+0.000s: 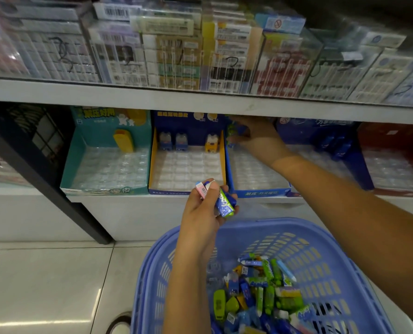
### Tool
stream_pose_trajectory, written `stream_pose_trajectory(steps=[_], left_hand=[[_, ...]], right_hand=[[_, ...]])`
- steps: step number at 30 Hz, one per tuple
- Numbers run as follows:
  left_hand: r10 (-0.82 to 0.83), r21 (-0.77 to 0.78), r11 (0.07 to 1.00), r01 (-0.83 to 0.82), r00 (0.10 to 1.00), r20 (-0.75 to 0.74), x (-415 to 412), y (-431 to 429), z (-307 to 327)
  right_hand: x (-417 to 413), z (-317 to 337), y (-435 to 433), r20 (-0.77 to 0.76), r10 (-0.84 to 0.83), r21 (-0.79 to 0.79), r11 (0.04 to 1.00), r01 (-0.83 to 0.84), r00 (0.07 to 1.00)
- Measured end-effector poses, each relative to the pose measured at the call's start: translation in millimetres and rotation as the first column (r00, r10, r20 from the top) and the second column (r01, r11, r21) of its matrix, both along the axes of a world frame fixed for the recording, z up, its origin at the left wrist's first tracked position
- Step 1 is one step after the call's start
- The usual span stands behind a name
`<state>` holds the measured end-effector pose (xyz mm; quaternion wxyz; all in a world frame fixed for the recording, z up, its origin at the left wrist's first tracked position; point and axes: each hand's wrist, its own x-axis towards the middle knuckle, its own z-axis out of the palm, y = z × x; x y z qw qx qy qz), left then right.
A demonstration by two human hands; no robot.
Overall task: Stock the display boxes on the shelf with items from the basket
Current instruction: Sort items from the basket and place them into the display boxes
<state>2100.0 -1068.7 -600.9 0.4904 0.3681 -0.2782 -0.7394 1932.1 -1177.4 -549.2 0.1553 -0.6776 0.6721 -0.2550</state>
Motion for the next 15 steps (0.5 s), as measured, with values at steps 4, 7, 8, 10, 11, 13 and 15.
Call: stream_pose_trajectory(steps=[4,7,8,10,11,13,15], left_hand=[[0.077,0.027,0.997,-0.077,0.997,0.006,-2.8,0.3,5.2],[0.077,0.008,0.997,-0.077,0.995,0.059,-4.7,3.8,9.7],[0.068,0.011,0.998,-0.069,0.996,0.065,-6.1,5.5,11.4],[0.055,0.016,0.998,-0.056,0.996,0.068,-10.0,9.2,15.8],[0.058,0.015,0.998,-0.059,0.996,0.074,-12.1,11.1,17.8],[0.078,-0.01,0.997,-0.078,0.992,0.1,-17.1,15.3,20.8],[0.107,-0.048,0.994,-0.102,0.988,0.113,-21.5,19.1,23.6]], right_hand=[[21.3,11.7,63.0,0.276,0.022,0.032,0.999,-0.032,0.961],[34.2,7.5,114.2,0.296,0.103,0.122,0.982,-0.144,0.95],[36.5,4.0,124.0,0.243,0.102,0.117,0.984,-0.133,0.965],[39.8,-1.8,134.2,0.22,0.033,0.095,0.994,-0.055,0.975],[39.6,-3.3,136.4,0.249,-0.011,0.092,0.996,-0.012,0.968],[38.6,-4.7,139.7,0.237,-0.081,0.11,0.992,0.056,0.968],[36.0,-4.8,142.8,0.219,-0.105,0.143,0.987,0.074,0.97]])
